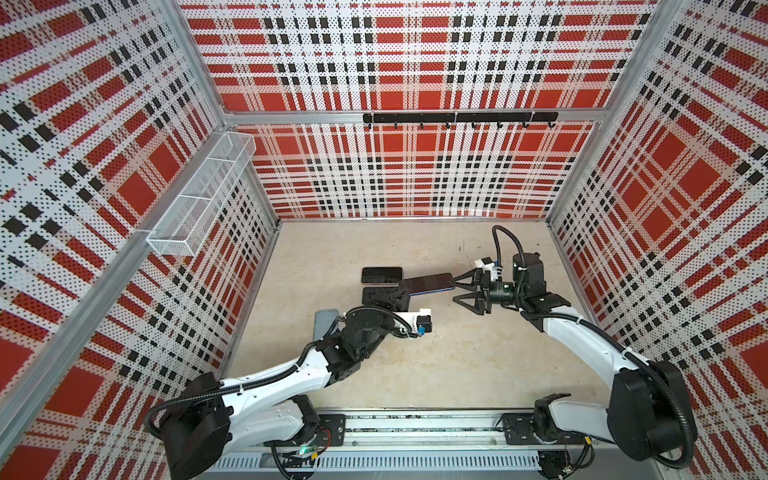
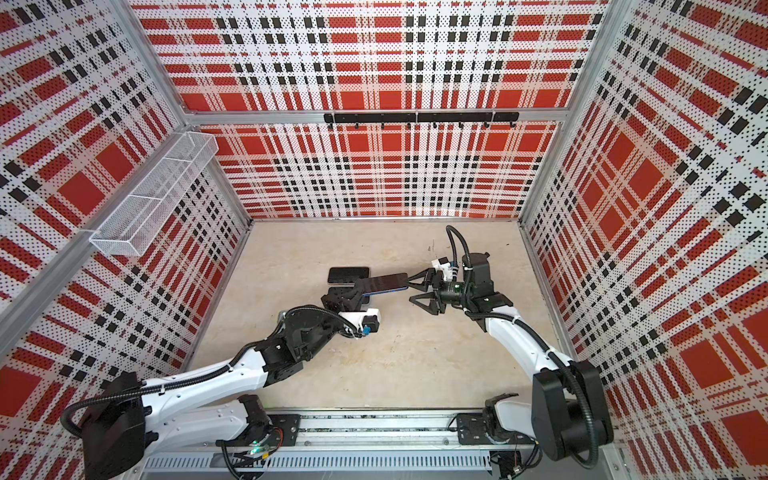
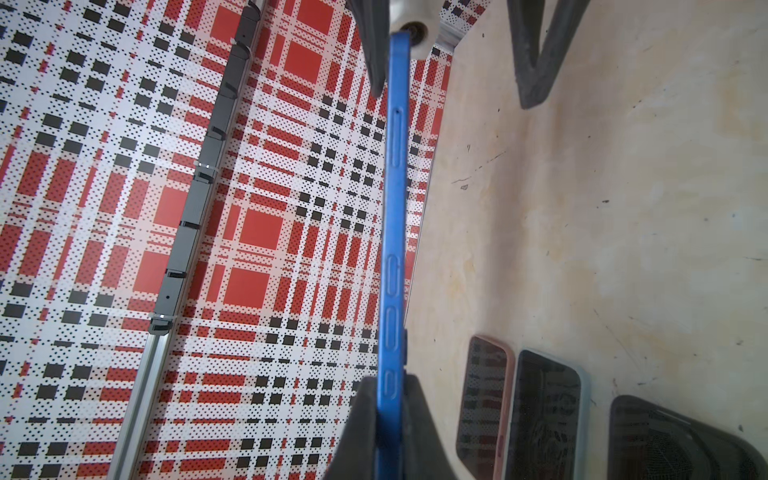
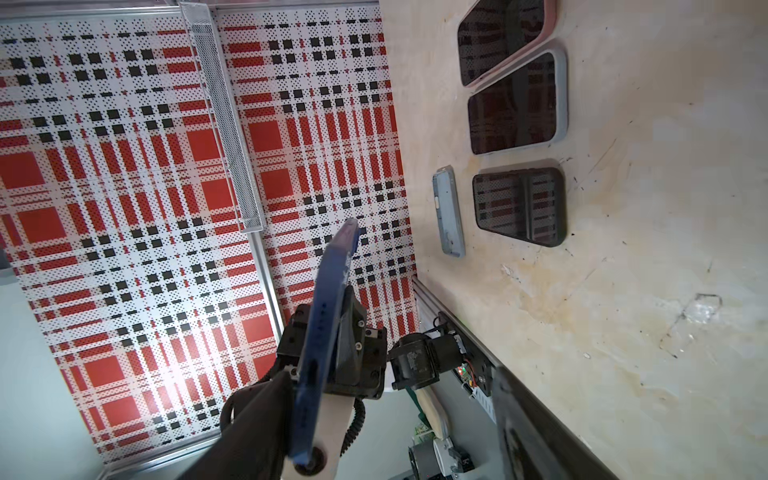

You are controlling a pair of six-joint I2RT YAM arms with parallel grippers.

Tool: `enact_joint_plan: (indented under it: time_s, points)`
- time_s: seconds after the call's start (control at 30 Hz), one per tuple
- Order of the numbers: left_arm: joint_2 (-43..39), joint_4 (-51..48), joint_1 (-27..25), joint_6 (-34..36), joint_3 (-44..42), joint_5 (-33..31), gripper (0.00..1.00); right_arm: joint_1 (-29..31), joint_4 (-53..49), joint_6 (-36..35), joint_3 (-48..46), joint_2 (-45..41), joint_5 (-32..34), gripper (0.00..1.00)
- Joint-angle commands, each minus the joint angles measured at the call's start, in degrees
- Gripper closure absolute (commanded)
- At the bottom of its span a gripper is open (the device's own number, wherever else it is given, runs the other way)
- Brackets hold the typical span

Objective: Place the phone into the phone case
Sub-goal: 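Regrasp the blue phone's long edge with right while left releases it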

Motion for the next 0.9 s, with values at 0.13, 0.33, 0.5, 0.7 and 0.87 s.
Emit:
enact_joint_plan:
  time_s: [0.13, 0.33, 0.5, 0.7, 0.87]
  points:
    - [-0.05, 6.03, -1.26, 4.39, -0.21, -0.86, 1.00, 1.65, 15.60, 8.71, 1.82, 4.60, -2.32, 0.33]
    - [-0.36, 6.80, -1.43, 4.39, -0.58, -0.38, 1.00, 4.75, 20.20, 11.59, 2.69, 8.20, -3.45, 0.57]
    - [-0.27, 7.76, -1.43, 3.97, -0.96, -0.21, 1.00, 5.43, 24.82, 14.45, 1.54, 9.13, -3.64, 0.74]
    - [-0.04, 9.08, -1.30, 4.47, -1.13, -1.20, 1.00, 5.47, 26.95, 15.71, 1.02, 8.97, -4.22, 0.88]
    - [0.03, 9.16, -1.17, 4.14, -1.14, -1.39, 0.83, 5.42, 27.58, 16.10, 1.25, 8.58, -4.60, 1.00]
